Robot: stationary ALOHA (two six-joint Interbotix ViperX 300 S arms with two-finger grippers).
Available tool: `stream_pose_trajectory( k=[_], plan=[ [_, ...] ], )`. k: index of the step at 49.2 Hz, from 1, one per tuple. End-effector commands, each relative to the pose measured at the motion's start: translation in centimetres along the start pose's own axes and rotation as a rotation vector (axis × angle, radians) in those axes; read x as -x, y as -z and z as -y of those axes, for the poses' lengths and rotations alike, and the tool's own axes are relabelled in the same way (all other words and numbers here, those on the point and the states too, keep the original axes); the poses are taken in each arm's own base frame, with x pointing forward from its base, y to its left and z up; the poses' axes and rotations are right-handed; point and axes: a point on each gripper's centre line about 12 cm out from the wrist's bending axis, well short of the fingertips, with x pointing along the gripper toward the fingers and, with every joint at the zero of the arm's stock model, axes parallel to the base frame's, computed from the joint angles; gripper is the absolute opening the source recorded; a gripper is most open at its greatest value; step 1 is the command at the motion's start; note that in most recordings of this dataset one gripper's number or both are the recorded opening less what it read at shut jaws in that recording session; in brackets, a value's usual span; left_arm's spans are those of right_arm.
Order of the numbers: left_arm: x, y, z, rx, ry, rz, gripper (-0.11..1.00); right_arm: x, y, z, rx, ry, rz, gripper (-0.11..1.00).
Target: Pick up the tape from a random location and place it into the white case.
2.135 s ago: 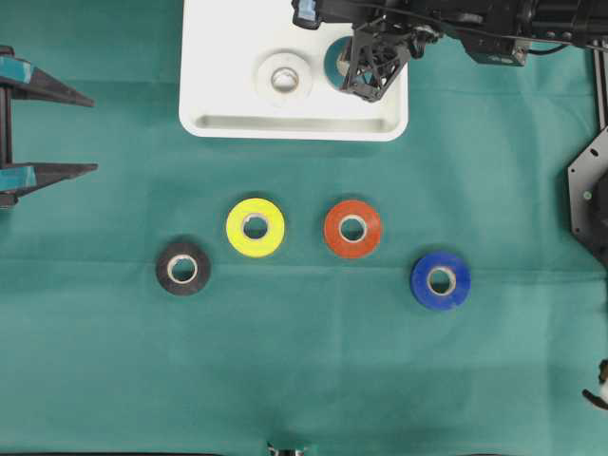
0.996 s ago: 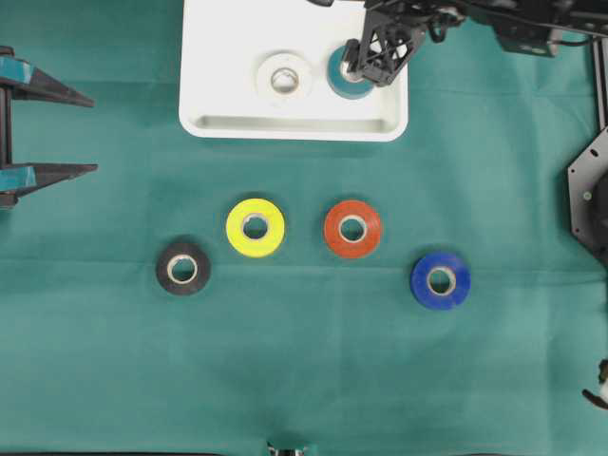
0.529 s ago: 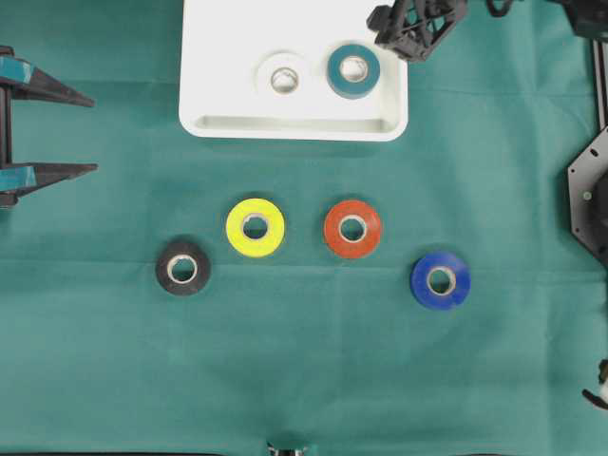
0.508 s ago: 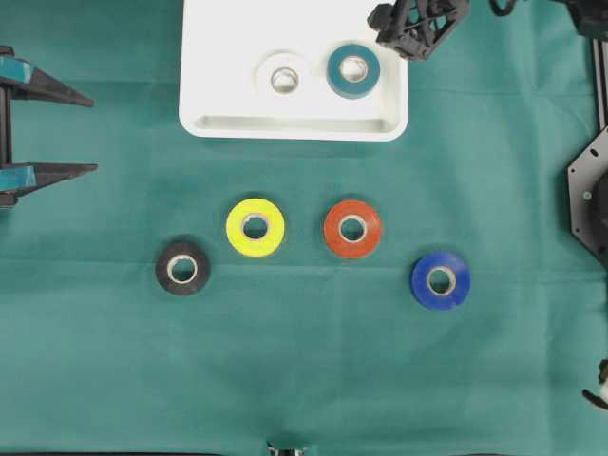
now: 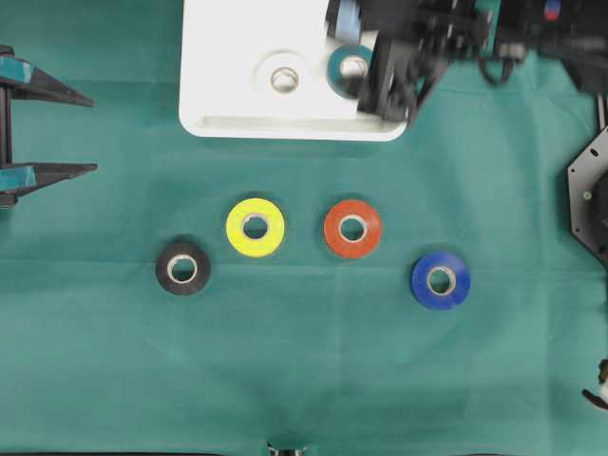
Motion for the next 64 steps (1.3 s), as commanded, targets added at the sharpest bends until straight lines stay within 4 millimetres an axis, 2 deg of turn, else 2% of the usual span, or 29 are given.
stream_pose_trajectory(
  k=[1, 9, 17, 23, 28, 37, 46, 55, 64],
  plan=[
    [0.0, -0.5, -0.1, 0.004, -0.004, 0.013, 0.96, 1.6, -1.3, -2.1, 0.024, -0.046, 0.073, 0.91],
    [0.0, -0.5, -0.1, 0.004, -0.004, 0.012, 0.96, 1.8, -1.1, -4.0, 0.029, -0.081, 0.081, 0.91],
    [0.0, -0.5, -0.1, 0.004, -0.004, 0.013, 0.96, 2.1, -1.2, -4.0, 0.032, -0.082, 0.087, 0.91],
    [0.0, -0.5, -0.1, 0.004, -0.004, 0.013, 0.96, 3.4, -0.9, -3.9, 0.033, -0.088, 0.11, 0.9],
    [0.0, -0.5, -0.1, 0.004, -0.004, 0.012, 0.96, 4.6, 0.1, -3.5, 0.032, -0.098, 0.145, 0.88],
    [0.0, -0.6, -0.1, 0.006, -0.005, 0.018, 0.96, 7.9, 3.1, -2.6, 0.02, -0.14, 0.286, 0.86],
    [0.0, -0.6, -0.1, 0.006, -0.005, 0.019, 0.96, 10.4, 7.2, -1.8, 0.009, -0.176, 0.401, 0.86],
    [0.0, -0.6, -0.1, 0.006, -0.005, 0.019, 0.96, 10.7, 11.2, -1.3, 0.004, -0.202, 0.458, 0.86],
    [0.0, -0.5, -0.1, 0.006, -0.005, 0.018, 0.96, 9.8, 14.8, -1.2, 0.006, -0.234, 0.517, 0.86]
  ],
)
